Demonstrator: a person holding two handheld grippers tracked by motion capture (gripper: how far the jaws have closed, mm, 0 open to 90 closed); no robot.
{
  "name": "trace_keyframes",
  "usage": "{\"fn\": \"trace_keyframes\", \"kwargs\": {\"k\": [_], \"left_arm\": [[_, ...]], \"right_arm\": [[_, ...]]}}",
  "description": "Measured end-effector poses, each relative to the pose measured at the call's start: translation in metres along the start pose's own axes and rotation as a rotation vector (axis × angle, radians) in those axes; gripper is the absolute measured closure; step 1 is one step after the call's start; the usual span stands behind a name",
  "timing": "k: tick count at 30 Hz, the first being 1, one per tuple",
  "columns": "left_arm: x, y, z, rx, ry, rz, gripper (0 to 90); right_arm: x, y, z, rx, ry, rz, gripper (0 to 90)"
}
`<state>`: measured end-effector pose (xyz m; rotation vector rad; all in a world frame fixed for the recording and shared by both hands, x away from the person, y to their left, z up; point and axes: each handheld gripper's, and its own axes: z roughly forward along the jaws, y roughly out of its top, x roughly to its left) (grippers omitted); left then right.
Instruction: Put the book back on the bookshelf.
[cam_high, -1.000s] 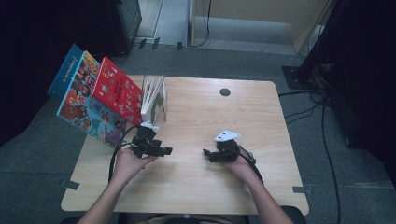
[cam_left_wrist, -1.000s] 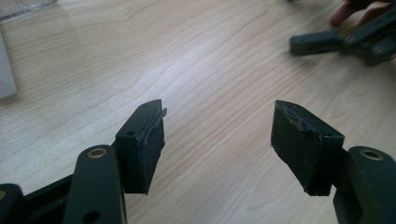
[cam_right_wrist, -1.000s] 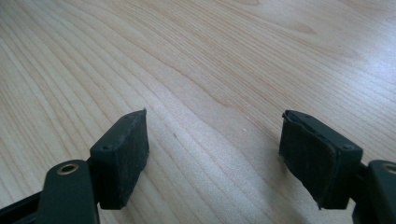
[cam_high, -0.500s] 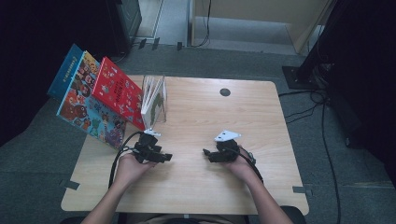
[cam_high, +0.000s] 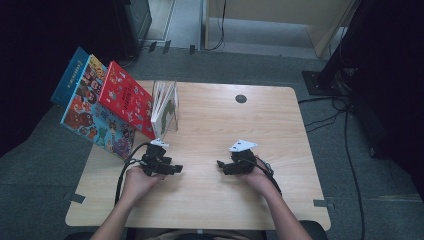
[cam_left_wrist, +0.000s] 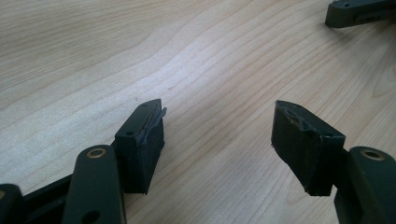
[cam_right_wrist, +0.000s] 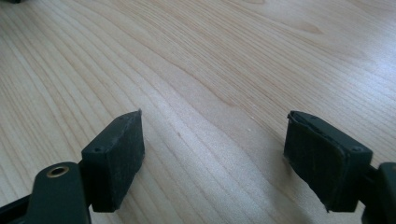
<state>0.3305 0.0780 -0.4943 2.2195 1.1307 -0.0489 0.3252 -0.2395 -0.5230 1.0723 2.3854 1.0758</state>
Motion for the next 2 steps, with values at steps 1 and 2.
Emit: {"fn": "trace_keyframes", "kwargs": {"k": [1, 2], "left_arm": [[0.0004, -0.0003, -0.0001, -0.006, 0.002, -0.007, 34.7], [0.0010, -0.0006, -0.0004, -0.007, 0.001, -0.008, 34.6]], "right_arm": [[0.0001, 0.0000, 0.0001, 0.000, 0.001, 0.000, 19.7], [0.0002, 0.0000, 0.0001, 0.000, 0.001, 0.000, 19.7]]}}
